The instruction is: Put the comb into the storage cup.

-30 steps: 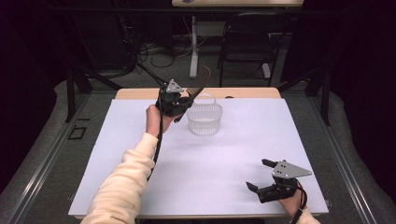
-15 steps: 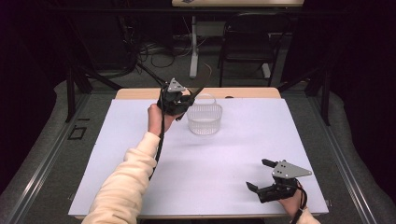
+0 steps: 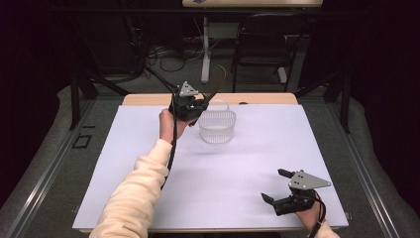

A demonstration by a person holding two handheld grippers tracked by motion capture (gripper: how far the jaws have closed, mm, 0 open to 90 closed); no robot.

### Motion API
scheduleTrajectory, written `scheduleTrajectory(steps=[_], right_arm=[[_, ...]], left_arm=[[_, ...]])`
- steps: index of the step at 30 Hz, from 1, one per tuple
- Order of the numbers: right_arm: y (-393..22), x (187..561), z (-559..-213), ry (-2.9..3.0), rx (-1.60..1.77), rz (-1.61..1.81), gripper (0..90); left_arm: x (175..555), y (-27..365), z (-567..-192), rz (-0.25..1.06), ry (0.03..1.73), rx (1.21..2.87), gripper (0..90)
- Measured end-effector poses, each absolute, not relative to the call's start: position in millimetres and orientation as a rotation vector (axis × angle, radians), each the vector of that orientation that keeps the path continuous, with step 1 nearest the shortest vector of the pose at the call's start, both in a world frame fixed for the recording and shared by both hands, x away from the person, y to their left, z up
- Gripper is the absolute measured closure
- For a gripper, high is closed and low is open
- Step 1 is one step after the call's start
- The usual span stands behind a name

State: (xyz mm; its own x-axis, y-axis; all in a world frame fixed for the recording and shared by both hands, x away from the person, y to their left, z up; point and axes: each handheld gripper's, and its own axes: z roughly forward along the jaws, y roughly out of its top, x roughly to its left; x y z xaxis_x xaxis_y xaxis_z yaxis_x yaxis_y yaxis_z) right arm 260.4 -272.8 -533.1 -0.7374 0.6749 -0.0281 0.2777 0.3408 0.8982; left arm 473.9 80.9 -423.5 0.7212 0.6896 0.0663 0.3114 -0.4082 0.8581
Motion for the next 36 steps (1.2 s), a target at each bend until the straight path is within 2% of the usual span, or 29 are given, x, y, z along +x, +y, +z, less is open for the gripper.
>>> scheduleTrajectory(steps=[36], right_arm=[[-272.8, 260.3, -533.0, 2.217, 0.838, 1.369, 0.0]], left_arm=[[475.9, 68.6, -425.4, 0.563, 0.731, 1.931, 72.0]])
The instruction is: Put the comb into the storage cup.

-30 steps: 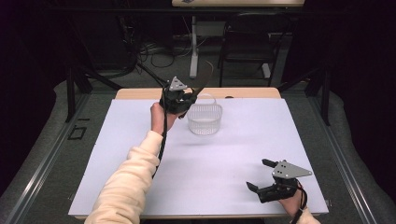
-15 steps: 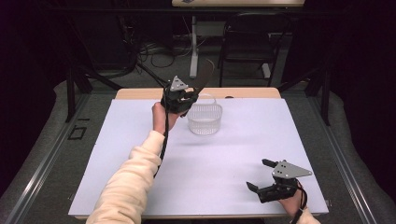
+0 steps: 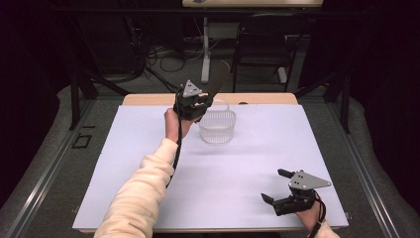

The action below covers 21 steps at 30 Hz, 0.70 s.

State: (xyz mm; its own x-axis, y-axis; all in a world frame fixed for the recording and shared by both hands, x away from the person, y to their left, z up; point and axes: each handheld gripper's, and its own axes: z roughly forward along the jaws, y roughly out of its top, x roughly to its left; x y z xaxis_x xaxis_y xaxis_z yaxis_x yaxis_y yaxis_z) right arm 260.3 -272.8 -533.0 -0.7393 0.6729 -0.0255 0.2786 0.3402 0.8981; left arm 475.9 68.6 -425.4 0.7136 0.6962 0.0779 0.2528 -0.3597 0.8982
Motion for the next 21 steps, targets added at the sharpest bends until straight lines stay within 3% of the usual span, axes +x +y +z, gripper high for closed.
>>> scheduleTrajectory(steps=[21], right_arm=[[-272.7, 260.3, -533.1, 2.217, 0.835, 1.37, 0.0]], left_arm=[[478.9, 62.1, -432.0, 0.589, 0.736, 1.854, 72.0]])
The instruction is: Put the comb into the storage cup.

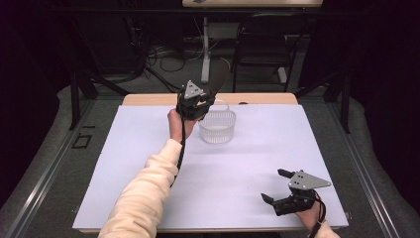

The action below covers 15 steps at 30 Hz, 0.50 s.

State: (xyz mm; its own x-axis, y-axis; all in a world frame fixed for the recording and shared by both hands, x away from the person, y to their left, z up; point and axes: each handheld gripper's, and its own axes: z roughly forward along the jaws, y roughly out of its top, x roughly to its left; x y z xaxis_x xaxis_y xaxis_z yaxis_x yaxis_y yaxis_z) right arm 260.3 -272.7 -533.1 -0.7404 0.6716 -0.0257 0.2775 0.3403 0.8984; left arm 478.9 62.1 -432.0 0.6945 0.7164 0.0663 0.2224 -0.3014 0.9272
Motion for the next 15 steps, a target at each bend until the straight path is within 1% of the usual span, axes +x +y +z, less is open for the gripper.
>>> scheduleTrajectory(steps=[15], right_arm=[[-272.7, 260.2, -533.2, 2.22, 0.84, 1.373, 0.0]], left_arm=[[485.1, 57.1, -440.2, 0.576, 0.709, 1.855, 72.0]])
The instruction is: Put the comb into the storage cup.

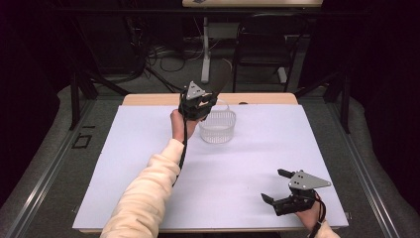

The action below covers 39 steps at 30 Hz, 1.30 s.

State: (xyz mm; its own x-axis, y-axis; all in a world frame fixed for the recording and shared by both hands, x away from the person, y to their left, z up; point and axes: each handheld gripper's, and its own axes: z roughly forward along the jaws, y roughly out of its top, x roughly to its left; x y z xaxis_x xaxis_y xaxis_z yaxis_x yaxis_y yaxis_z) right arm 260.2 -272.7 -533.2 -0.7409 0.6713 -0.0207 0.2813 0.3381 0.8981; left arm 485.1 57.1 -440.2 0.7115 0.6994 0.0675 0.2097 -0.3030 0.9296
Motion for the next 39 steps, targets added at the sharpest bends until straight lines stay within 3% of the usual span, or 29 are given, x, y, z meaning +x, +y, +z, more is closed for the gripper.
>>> scheduleTrajectory(steps=[39], right_arm=[[-273.8, 259.4, -533.0, 2.212, 0.839, 1.373, 0.0]], left_arm=[[496.2, 47.5, -458.3, 0.468, 0.616, 1.93, 71.9]])
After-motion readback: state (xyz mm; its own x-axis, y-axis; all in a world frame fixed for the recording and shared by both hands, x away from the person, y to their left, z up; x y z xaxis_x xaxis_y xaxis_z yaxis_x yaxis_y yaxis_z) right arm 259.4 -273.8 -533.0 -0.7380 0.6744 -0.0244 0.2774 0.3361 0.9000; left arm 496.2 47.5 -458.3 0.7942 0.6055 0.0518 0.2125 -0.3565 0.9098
